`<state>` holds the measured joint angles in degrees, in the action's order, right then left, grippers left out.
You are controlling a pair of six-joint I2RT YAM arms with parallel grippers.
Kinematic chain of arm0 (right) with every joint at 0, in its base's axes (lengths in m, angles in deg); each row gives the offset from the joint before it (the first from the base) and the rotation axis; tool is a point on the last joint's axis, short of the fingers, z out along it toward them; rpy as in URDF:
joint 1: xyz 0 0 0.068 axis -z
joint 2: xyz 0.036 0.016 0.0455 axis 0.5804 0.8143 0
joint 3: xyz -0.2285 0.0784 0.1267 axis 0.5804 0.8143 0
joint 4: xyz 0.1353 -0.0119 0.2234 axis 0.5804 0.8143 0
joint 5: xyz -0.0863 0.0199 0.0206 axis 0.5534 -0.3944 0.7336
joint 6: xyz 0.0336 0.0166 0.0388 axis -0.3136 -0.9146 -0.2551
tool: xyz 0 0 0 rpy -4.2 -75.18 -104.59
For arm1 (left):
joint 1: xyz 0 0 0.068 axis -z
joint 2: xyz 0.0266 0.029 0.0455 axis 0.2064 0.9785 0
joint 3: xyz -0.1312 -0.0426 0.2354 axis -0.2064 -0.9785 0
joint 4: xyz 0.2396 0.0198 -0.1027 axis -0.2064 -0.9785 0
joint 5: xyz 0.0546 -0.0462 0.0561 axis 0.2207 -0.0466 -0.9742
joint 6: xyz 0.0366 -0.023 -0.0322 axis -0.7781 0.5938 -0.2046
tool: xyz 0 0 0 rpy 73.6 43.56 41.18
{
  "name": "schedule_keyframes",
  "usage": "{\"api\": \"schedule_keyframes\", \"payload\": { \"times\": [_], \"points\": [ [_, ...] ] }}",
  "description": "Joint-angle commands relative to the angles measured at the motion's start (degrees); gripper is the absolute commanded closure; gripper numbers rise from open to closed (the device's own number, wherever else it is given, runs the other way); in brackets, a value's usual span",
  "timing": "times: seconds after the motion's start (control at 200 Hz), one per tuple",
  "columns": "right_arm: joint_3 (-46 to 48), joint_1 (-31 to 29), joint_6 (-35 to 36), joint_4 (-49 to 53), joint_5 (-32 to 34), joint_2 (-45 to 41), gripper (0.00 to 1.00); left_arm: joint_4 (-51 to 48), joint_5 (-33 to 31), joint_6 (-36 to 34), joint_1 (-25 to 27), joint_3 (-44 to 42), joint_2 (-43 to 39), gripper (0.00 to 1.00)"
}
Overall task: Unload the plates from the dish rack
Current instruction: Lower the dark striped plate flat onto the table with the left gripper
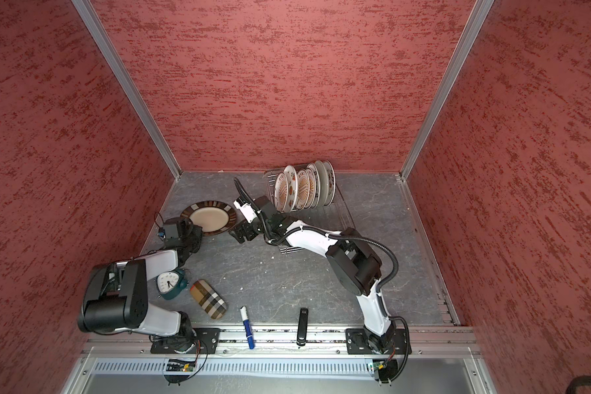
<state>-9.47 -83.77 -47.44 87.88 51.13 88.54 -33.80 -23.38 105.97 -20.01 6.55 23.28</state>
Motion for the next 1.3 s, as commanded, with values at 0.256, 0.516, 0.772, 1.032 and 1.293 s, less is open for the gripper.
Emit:
{"api": "schedule_keyframes", "payload": {
  "times": [0.256, 0.516, 0.772, 1.032, 1.293],
  "points": [
    [-4.76, -0.22, 2.89, 0.79, 0.11, 4.32, 0.04, 9.78, -1.55, 1.61, -0.60, 7.63, 9.90, 0.90],
    [-5.72, 0.04, 2.83, -1.04, 1.79, 5.82, 0.04, 9.86, -1.95, 1.66, -0.81, 10.60, 14.75, 0.82],
    [-6.15, 1.35, 0.35, -3.75, 1.79, 6.60, 0.04, 12.16, -2.49, 1.99, -0.71, 10.53, 16.71, 0.77],
    [-7.65, 2.66, -2.38, -4.02, 0.34, 7.99, 0.04, 12.28, -0.99, 2.47, -0.65, 10.07, 18.03, 0.65],
    [-8.44, 2.69, -2.81, -3.81, 0.17, 7.84, 0.04, 13.01, -0.60, 2.27, -0.84, 8.47, 17.10, 0.49]
  ]
}}
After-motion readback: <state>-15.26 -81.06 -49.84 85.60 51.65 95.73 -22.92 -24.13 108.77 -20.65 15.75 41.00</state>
